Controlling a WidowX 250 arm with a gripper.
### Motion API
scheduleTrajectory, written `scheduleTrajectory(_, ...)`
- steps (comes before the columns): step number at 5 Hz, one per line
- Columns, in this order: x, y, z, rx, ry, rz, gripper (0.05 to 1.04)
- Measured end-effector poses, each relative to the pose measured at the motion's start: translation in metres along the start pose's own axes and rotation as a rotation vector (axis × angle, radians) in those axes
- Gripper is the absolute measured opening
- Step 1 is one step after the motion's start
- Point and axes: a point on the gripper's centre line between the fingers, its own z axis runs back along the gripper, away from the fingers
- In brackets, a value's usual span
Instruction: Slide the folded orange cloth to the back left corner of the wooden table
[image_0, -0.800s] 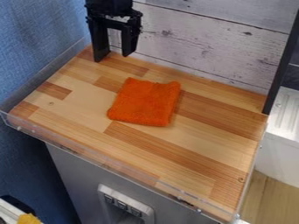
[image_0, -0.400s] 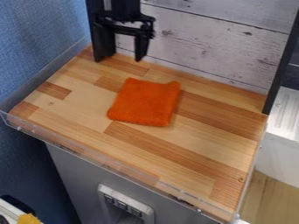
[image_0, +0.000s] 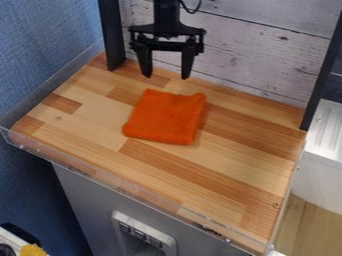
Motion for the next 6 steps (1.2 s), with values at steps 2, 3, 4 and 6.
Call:
scheduleTrajectory(2, -0.008, -0.004, -0.011, -0.004, -0.022, 0.202, 0.997)
scheduleTrajectory(3, -0.011, -0.002, -0.006, -0.017, -0.047, 0.267, 0.951)
scheduleTrajectory(4, -0.015, -0.001, -0.013, -0.015, -0.041, 0.318, 0.679)
scheduleTrajectory(6, -0.019, -0.003, -0.023, -0.014, -0.057, 0.383, 0.160)
